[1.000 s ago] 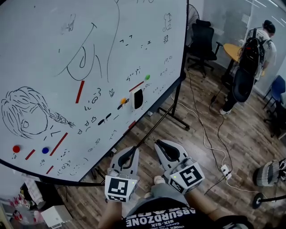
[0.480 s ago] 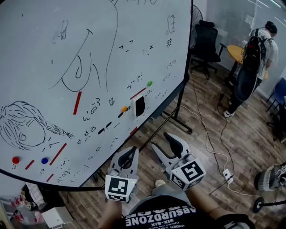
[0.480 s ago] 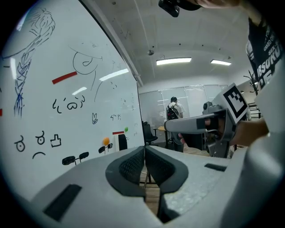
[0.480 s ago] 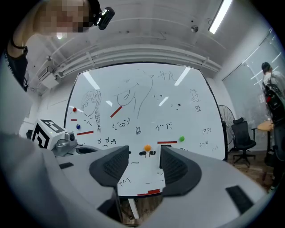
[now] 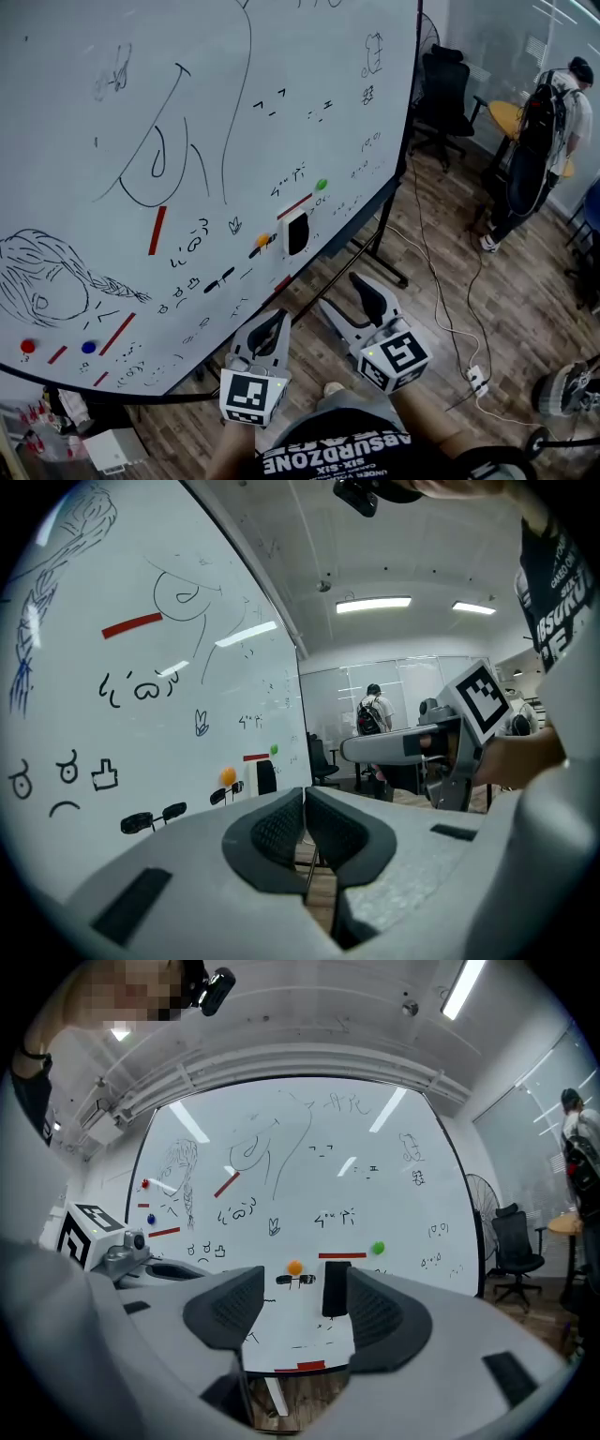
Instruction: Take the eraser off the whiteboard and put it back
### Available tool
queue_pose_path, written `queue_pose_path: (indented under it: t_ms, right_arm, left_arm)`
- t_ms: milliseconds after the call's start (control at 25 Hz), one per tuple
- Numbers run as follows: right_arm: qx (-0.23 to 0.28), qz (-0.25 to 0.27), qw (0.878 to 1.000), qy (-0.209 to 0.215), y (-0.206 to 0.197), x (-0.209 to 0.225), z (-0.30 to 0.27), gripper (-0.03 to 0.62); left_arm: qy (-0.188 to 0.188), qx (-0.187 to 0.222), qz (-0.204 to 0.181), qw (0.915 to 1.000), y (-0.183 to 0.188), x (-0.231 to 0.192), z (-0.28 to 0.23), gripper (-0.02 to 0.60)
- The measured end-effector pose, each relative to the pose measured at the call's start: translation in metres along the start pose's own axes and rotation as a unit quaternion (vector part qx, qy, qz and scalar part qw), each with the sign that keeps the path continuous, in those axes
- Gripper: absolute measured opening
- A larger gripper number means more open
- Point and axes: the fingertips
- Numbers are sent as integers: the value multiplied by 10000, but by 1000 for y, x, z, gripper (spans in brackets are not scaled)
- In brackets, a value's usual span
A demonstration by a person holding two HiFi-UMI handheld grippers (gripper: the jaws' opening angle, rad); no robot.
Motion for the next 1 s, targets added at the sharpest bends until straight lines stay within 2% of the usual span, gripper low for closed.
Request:
queue_pose_path:
  t_ms: [520,1000]
  right_arm:
    - [-405,152,9982,410,-24,42,-37,265]
    - [-422,53,9979,498,-32,55,-74,277]
  left_arm:
    - [441,-190,202,9986,-15,-5,-26,12]
    - [537,-217,119,9982,-20,-10,-36,12]
Point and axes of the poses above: the fingertips, and each gripper's own axes: z backward along the fingers, x to its right, y out of its top, and after that the axes turned 3 degrees about y, right-handed
